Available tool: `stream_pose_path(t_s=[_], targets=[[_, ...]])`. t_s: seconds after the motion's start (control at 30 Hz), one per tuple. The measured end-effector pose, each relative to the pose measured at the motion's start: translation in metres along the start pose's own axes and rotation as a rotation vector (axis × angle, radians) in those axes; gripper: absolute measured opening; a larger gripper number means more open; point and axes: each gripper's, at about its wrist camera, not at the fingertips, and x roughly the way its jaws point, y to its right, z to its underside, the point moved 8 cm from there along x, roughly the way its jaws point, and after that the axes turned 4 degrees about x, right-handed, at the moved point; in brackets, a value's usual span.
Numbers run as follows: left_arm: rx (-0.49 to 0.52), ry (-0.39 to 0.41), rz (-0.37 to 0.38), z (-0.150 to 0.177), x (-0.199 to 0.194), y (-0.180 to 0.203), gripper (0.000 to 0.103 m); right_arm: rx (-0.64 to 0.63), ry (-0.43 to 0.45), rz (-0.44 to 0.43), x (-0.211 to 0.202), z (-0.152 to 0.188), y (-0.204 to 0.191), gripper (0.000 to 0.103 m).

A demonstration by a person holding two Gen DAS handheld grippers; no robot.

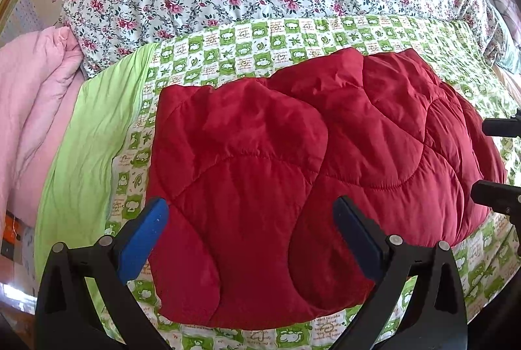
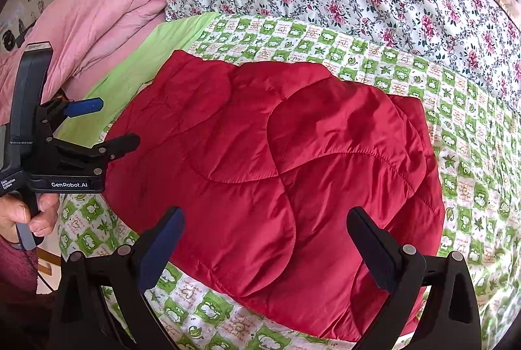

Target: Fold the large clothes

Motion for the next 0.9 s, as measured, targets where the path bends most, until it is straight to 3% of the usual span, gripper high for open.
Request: stream_pose_path(t_s=[0.9], targets=[[0.011, 0.009, -0.002, -0.006, 0.002, -0.001, 0.102, -0.009, 0.005, 0.016, 0.001, -0.011, 0.003, 0.101]])
